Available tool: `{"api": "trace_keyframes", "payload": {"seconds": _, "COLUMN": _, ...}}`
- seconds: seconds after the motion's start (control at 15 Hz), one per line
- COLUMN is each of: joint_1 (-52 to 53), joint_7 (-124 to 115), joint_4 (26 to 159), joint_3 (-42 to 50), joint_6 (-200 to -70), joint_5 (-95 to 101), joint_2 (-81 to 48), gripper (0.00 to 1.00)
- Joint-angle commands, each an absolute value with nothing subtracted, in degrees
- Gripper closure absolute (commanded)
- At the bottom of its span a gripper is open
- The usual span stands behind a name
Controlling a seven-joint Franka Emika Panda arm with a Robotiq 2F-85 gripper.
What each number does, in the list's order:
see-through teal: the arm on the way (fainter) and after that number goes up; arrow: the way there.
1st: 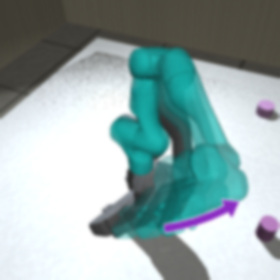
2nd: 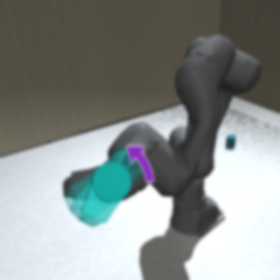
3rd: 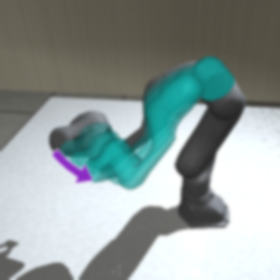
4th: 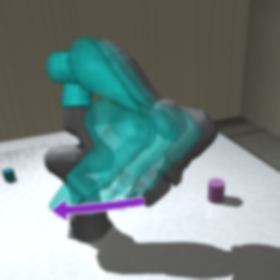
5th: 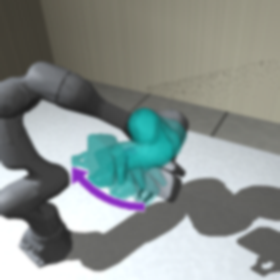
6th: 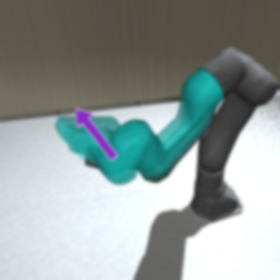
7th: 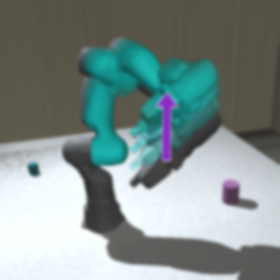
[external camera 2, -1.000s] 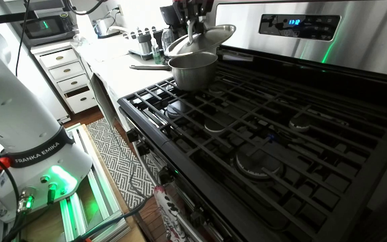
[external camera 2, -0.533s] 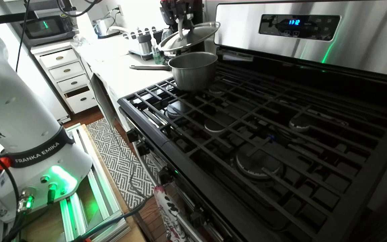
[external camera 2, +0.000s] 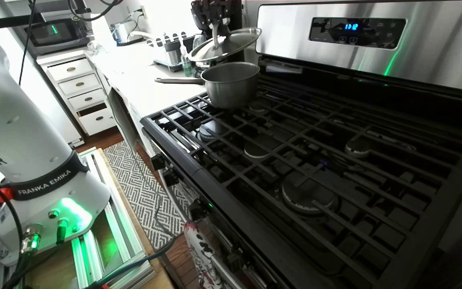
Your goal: Put the silver lid on the silver pot
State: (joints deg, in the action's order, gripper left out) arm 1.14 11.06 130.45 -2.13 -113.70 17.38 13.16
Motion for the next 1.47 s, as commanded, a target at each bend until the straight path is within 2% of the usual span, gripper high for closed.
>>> {"api": "trace_keyframes", "payload": {"seconds": 0.0, "joint_1": 2.45, "joint_7": 16.07, "joint_4": 127.97, "joint_3": -1.78, "joint_6": -114.74, "joint_5": 16.49, "joint_2": 10.57, "gripper": 0.98}}
{"api": "trace_keyframes", "payload": {"seconds": 0.67, "joint_1": 3.81, "joint_7": 30.11, "joint_4": 121.59, "joint_3": -2.21, "joint_6": -115.48, "joint_5": 14.93, "joint_2": 3.16, "gripper": 0.98}}
{"api": "trace_keyframes", "payload": {"seconds": 0.73, "joint_1": 3.41, "joint_7": 27.38, "joint_4": 124.13, "joint_3": -2.24, "joint_6": -116.32, "joint_5": 16.29, "joint_2": 5.03, "gripper": 0.92}}
{"api": "trace_keyframes", "payload": {"seconds": 1.0, "joint_1": 3.51, "joint_7": 28.34, "joint_4": 123.01, "joint_3": -2.38, "joint_6": -116.31, "joint_5": 16.26, "joint_2": 3.54, "gripper": 0.92}}
{"api": "trace_keyframes", "payload": {"seconds": 1.07, "joint_1": 4.02, "joint_7": 28.47, "joint_4": 122.88, "joint_3": -2.96, "joint_6": -116.12, "joint_5": 17.47, "joint_2": 3.3, "gripper": 0.98}}
{"api": "trace_keyframes", "payload": {"seconds": 1.4, "joint_1": 5.51, "joint_7": 27.82, "joint_4": 122.61, "joint_3": -5.16, "joint_6": -116.58, "joint_5": 21.76, "joint_2": 1.62, "gripper": 0.98}}
